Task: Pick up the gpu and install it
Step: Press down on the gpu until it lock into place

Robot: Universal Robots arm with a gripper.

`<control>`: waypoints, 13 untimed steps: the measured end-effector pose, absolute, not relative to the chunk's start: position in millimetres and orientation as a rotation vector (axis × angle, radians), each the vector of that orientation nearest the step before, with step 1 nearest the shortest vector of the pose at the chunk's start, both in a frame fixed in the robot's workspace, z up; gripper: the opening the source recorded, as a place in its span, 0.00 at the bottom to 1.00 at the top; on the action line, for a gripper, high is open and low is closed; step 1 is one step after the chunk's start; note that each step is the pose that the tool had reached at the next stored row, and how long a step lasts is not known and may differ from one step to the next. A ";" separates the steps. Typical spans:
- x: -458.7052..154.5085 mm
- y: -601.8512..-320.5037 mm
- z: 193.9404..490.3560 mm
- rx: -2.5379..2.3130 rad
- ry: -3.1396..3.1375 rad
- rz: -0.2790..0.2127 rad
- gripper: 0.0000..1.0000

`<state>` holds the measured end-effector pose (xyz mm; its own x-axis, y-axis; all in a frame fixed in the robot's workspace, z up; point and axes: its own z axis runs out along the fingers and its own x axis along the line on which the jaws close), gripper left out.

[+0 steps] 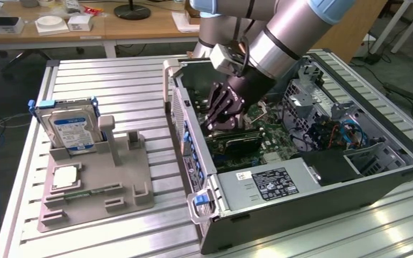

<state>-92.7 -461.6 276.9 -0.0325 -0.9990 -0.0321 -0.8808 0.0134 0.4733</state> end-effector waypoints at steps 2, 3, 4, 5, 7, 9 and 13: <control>-93.4 -461.4 276.1 1.936 -1.984 -0.532 0.10; -93.6 -461.1 275.6 1.935 -1.984 -0.532 0.10; -93.7 -460.7 275.0 1.935 -1.983 -0.532 0.10; -93.7 -460.3 274.1 1.936 -1.984 -0.532 0.10; -93.6 -459.7 270.4 1.937 -1.984 -0.532 0.10; -93.6 -459.5 268.2 1.937 -1.984 -0.533 0.10; -86.5 -459.6 267.7 1.937 -1.984 -0.534 0.10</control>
<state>-86.5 -459.6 267.7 -0.0326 -0.9989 -0.0333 -0.8808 0.0129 0.4734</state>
